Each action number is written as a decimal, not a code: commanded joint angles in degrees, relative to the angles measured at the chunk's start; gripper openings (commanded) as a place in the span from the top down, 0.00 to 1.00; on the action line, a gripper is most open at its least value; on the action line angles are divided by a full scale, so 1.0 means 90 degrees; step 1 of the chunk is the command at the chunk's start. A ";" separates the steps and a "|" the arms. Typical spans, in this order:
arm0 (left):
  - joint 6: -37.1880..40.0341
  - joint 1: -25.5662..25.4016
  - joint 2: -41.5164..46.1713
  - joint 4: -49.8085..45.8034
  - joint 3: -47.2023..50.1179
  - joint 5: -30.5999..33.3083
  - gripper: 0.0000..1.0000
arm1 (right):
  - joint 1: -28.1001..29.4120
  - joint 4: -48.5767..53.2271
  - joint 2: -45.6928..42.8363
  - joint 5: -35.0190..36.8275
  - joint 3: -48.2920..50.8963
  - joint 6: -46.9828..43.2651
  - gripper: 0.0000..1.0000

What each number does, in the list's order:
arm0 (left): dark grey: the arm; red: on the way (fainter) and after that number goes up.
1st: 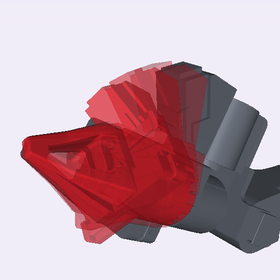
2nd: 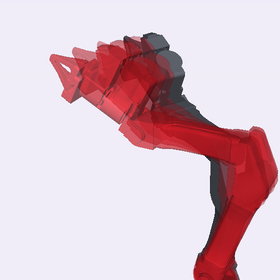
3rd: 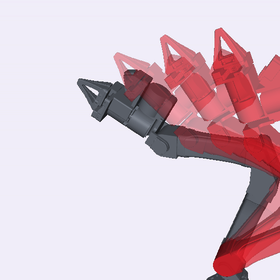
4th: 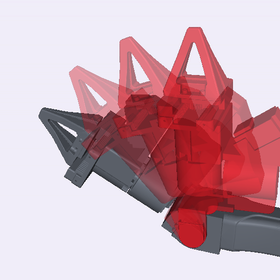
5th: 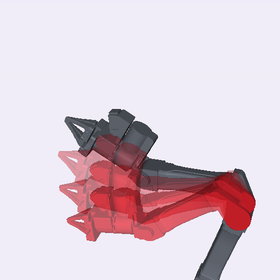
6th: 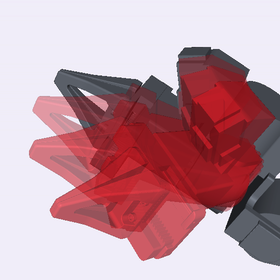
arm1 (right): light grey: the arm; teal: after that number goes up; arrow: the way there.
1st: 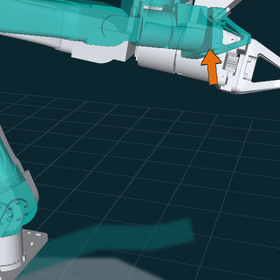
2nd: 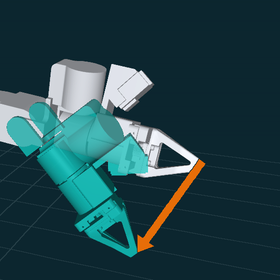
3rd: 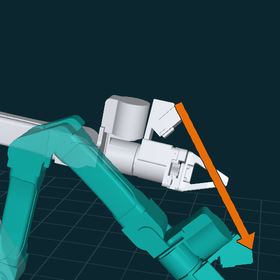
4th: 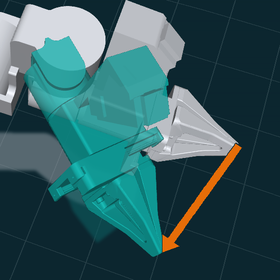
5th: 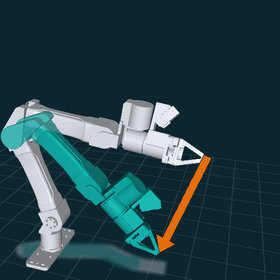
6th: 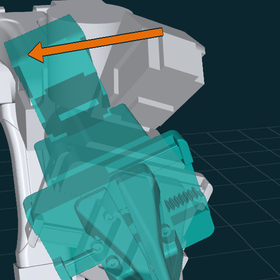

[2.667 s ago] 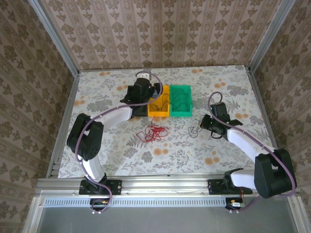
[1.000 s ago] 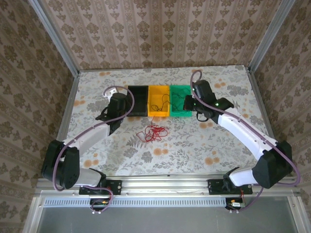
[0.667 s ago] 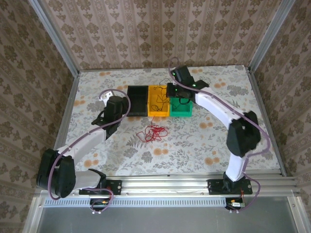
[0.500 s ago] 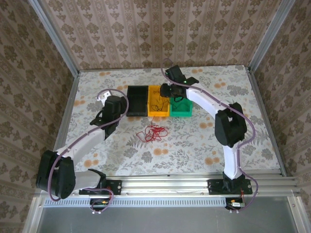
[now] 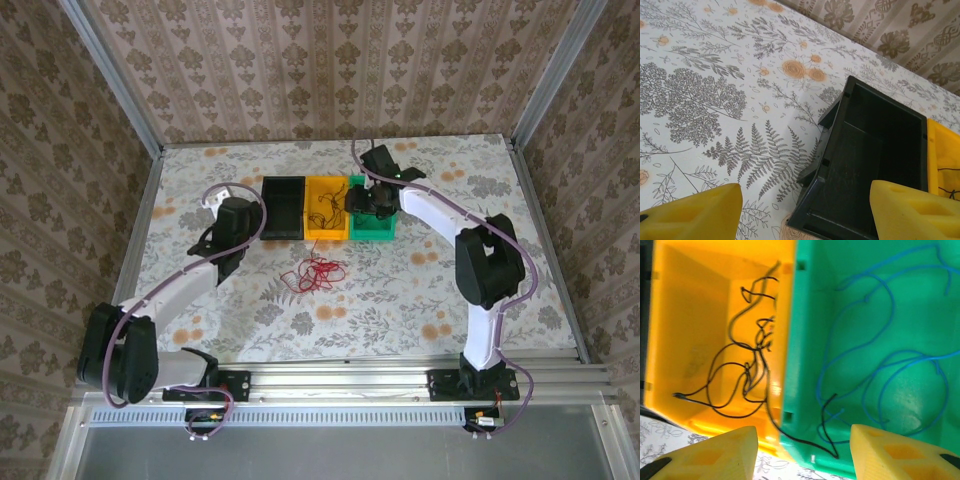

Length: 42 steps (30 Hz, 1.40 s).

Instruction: Untangle the cables

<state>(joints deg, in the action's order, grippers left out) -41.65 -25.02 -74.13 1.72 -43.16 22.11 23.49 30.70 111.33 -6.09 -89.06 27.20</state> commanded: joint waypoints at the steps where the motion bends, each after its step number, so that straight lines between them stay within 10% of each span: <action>1: -0.0002 0.0037 -0.0082 0.0013 -0.0135 -0.0159 0.32 | -0.0070 -0.0336 -0.0209 -0.0624 0.0308 -0.0034 0.48; 42: -0.0242 0.0061 -0.0401 0.0163 -0.0312 -0.0634 0.35 | -0.0065 -0.0598 0.0001 -0.1174 0.0913 -0.0998 0.57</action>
<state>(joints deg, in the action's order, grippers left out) -42.50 -24.97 -77.28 2.37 -44.36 16.78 22.57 23.99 111.42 -17.63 -81.62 19.42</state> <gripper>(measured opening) 0.647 0.433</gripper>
